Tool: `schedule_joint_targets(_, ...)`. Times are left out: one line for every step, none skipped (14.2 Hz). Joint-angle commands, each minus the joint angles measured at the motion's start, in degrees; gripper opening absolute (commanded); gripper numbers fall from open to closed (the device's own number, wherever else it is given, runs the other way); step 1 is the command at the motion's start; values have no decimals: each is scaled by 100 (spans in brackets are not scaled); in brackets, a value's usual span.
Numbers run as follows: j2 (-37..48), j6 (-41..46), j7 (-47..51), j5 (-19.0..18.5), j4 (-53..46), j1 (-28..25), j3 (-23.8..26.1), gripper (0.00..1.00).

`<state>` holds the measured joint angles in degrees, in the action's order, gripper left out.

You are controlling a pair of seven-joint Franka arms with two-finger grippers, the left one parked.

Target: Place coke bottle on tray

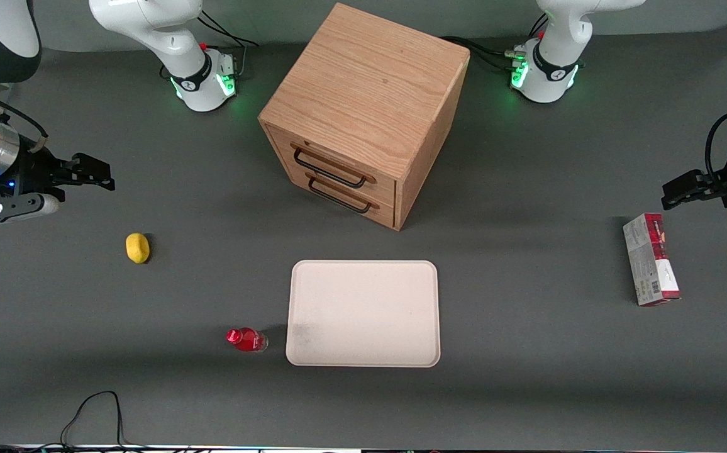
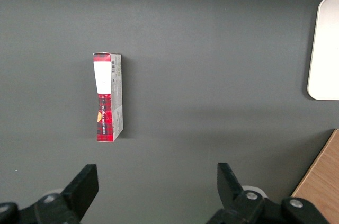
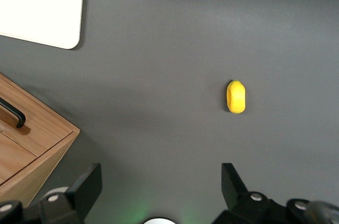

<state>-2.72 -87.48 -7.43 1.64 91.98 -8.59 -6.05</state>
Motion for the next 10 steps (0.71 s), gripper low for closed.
schedule_joint_targets(-106,152,84,82,-207,-81,-63,100)
schedule_joint_targets(-97,152,84,82,-207,-81,-63,100)
schedule_joint_targets(-97,152,84,91,-207,-81,-63,100)
schedule_joint_targets(-97,152,84,91,-207,-90,-63,100)
schedule_joint_targets(-97,161,75,91,-207,-90,-63,100)
schedule_joint_targets(-88,161,84,82,-207,-90,-63,100)
schedule_joint_targets(-88,161,84,91,-207,-90,-63,100)
schedule_joint_targets(-88,161,84,82,-207,-99,-63,100)
schedule_joint_targets(-97,152,92,91,-224,-125,-63,100)
schedule_joint_targets(-184,152,223,108,-364,-169,-54,100)
